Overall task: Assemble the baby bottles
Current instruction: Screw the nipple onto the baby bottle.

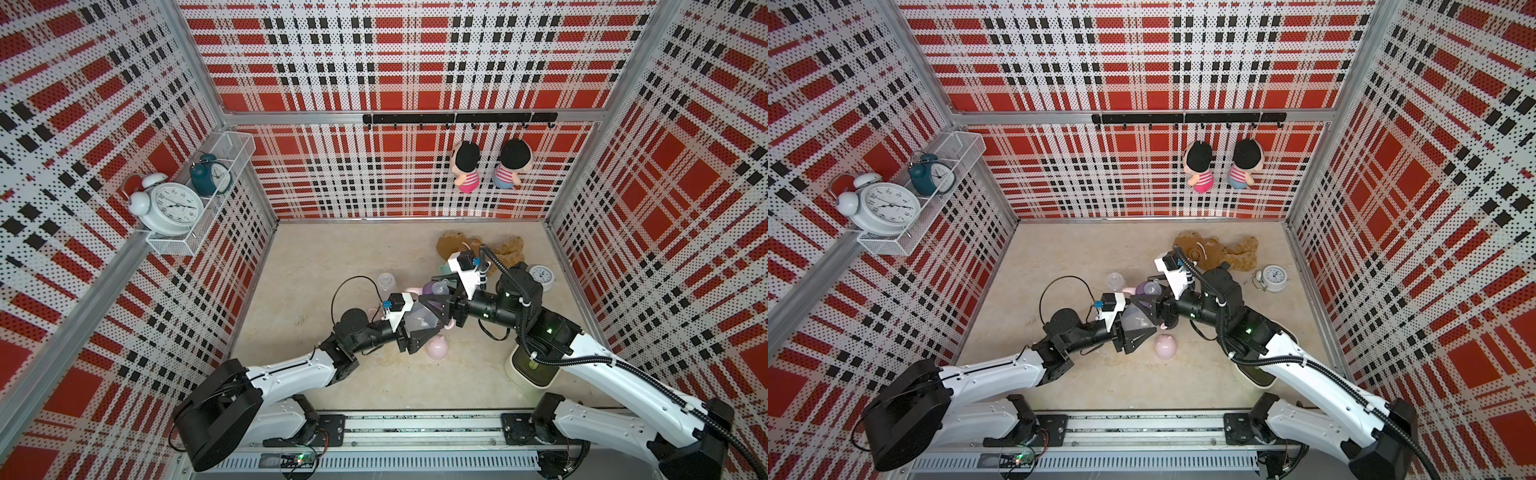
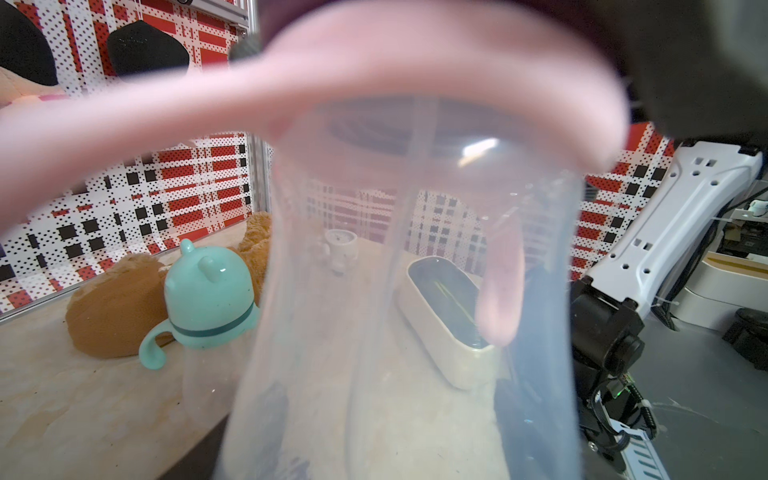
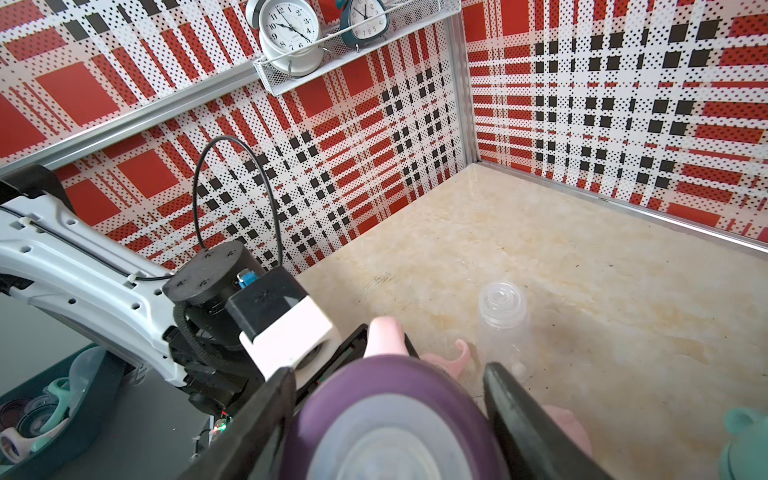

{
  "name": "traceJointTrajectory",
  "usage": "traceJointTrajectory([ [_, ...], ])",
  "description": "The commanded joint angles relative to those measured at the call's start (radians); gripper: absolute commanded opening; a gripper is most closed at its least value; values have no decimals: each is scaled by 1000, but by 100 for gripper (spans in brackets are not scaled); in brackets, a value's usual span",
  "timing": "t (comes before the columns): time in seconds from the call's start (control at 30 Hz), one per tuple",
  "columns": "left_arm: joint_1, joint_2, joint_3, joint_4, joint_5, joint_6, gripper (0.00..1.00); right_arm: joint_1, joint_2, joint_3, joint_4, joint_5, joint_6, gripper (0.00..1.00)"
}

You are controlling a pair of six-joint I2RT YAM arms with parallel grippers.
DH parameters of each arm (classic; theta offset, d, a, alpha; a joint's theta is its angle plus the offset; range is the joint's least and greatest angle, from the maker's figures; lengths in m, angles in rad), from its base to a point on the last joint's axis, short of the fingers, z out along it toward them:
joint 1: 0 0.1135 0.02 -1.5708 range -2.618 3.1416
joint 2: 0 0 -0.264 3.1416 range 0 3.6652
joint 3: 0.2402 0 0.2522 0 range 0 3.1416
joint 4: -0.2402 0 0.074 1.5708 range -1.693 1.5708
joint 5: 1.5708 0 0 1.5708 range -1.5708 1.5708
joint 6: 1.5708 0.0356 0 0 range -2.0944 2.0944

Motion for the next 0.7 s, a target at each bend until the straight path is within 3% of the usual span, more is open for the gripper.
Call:
traceJointTrajectory([
  [0.0,-16,-25,14,0,-141,20,0,-8,6,27,-18,56,14,52],
  [0.2,-61,-47,7,-12,-415,36,0,-4,12,49,-67,196,119,40],
  [0.37,-150,-37,20,-13,-702,69,0,59,31,80,-140,467,327,34],
  [0.5,-191,-6,43,-16,-797,76,0,170,91,159,-254,749,403,36],
  [0.6,-217,26,67,-30,-828,87,0,196,119,172,-263,829,464,40],
  [0.67,-235,44,85,-48,-849,101,0,203,128,175,-266,855,478,49],
])
